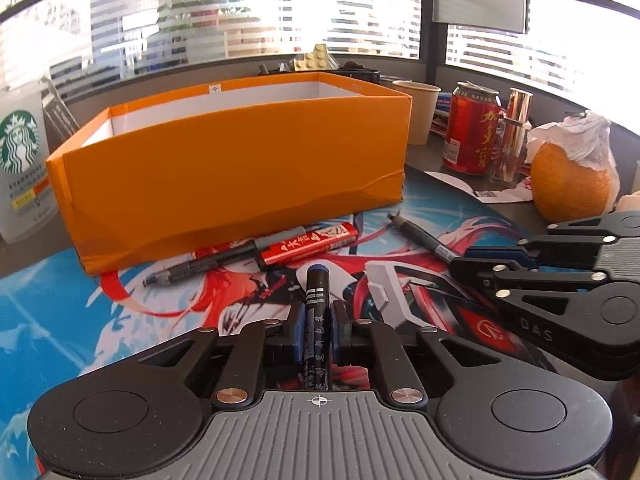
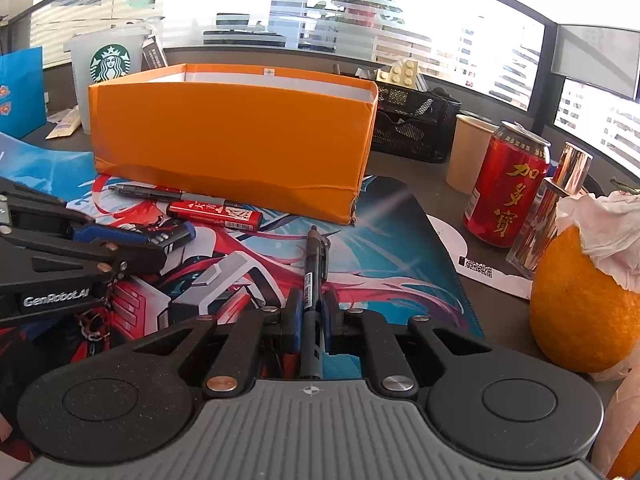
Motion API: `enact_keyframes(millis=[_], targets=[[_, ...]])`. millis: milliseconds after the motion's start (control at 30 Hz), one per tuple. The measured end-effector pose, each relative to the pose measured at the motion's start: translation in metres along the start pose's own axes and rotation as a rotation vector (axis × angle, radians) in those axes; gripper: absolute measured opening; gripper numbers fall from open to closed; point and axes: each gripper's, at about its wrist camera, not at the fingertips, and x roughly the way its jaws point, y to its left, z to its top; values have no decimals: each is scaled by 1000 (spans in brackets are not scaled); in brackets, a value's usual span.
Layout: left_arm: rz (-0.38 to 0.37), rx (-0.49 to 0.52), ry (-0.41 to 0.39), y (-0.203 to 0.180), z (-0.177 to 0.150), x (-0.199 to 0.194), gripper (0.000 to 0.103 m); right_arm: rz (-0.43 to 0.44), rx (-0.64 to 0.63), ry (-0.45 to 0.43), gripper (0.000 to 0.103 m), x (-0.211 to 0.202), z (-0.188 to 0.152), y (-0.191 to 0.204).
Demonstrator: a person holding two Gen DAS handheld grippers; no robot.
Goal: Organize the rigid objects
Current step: 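Grasp the black marker with left tool while right tool grasps the black pen, then carry the marker and pen up over the orange box with both tools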
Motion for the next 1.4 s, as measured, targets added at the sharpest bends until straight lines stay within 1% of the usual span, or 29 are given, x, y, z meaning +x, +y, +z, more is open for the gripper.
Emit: enact_keyframes(millis=[67, 333, 433, 667, 833, 1033, 1133, 1300, 1400], targets=[[-7, -12, 3, 3, -1, -4, 11, 9, 3, -2, 9, -1, 0, 0], [-2, -25, -46, 12, 5, -28, 11, 26, 1, -30, 9, -11, 5, 7], [1, -29, -52, 15, 5, -33, 11, 33, -15, -32, 9, -15, 7, 12], [-6, -47, -33, 21, -3, -35, 11, 24, -27, 22, 9, -3, 3, 17], [-25, -69, -26, 29, -5, -33, 11, 11, -27, 25, 10, 6, 8, 18], [-46, -87, -23, 35, -5, -35, 11, -31, -85, 19, 9, 10, 10, 26], [-38, -98, -29, 39, -7, -39, 11, -23, -59, 16, 9, 7, 9, 25], [-32, -113, -42, 45, -7, -44, 11, 43, 34, 23, 9, 2, 13, 15], [-28, -121, -52, 48, -5, -47, 11, 65, 52, 11, 9, -5, 17, 17]])
